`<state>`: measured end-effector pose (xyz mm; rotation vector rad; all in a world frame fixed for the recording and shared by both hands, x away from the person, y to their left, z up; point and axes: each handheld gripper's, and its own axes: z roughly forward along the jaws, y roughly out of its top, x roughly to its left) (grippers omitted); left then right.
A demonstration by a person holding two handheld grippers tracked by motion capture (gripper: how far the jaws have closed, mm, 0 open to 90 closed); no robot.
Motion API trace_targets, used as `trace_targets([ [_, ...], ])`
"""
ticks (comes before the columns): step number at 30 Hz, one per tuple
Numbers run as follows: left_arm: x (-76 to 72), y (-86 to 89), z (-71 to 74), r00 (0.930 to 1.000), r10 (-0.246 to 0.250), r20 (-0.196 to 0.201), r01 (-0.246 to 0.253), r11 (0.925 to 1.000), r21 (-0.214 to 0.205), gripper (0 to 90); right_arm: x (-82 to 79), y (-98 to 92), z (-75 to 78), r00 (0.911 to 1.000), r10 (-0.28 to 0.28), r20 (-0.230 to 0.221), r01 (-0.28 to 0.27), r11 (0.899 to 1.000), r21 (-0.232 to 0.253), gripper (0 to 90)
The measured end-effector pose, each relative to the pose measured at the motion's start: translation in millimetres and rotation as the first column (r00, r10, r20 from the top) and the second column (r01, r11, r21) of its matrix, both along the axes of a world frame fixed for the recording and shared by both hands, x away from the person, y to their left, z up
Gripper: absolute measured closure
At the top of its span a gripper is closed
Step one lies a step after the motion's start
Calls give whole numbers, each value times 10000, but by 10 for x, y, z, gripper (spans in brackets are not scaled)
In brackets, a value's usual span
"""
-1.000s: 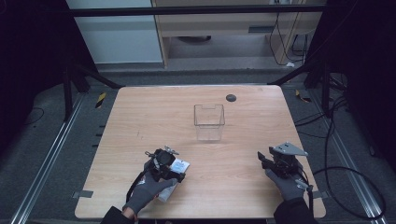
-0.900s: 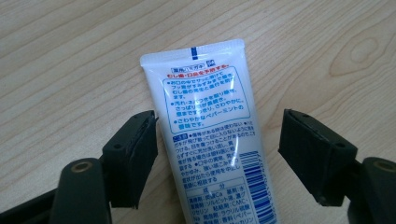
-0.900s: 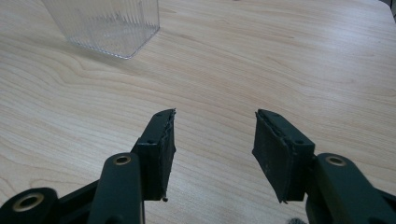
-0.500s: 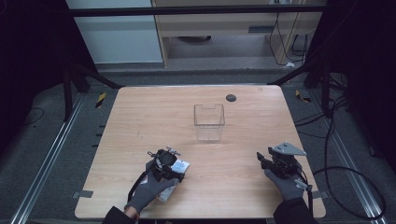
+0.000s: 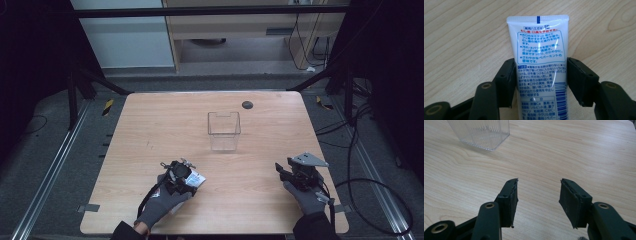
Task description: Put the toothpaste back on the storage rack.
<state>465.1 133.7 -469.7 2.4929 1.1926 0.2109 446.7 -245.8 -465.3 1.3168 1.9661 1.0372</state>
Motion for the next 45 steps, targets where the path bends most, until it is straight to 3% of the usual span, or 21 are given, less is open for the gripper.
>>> trace_targets([
  [11,-33,55,93,9977,-650,-182,645,9976,-257,637,1,-4,-1,10000,22,-36,-22,10000,-2,489],
  [18,-86,92,143,9944,-1034,-228,1022,9937,-464,706,0,-9,0,10000,18,-75,-18,10000,17,493],
  [21,-128,124,215,9928,-1201,-47,1195,9907,-653,717,0,-14,-1,10000,20,-59,-20,10000,2,493],
  [24,-164,185,334,9931,-1114,364,1150,9864,-1171,723,-2,-17,2,10000,9,-43,-9,10000,20,494],
  [31,-146,346,610,9856,-499,1618,806,9786,-1894,724,-7,-19,5,10000,-59,37,59,10000,50,493],
  [34,-107,399,689,9769,-112,2134,581,9749,-2148,724,-6,-16,3,9999,-83,90,83,10000,45,493],
  [38,-38,446,820,9586,247,2837,481,9679,-2468,723,-8,-10,1,9999,-77,143,76,10000,22,493],
  [42,35,429,970,9298,689,3615,431,9552,-2929,723,-11,-4,0,9998,-66,189,66,10000,1,493],
  [45,95,400,1081,9110,987,4005,454,9410,-3352,723,-10,-7,-2,9997,-82,214,82,10000,-9,492],
])
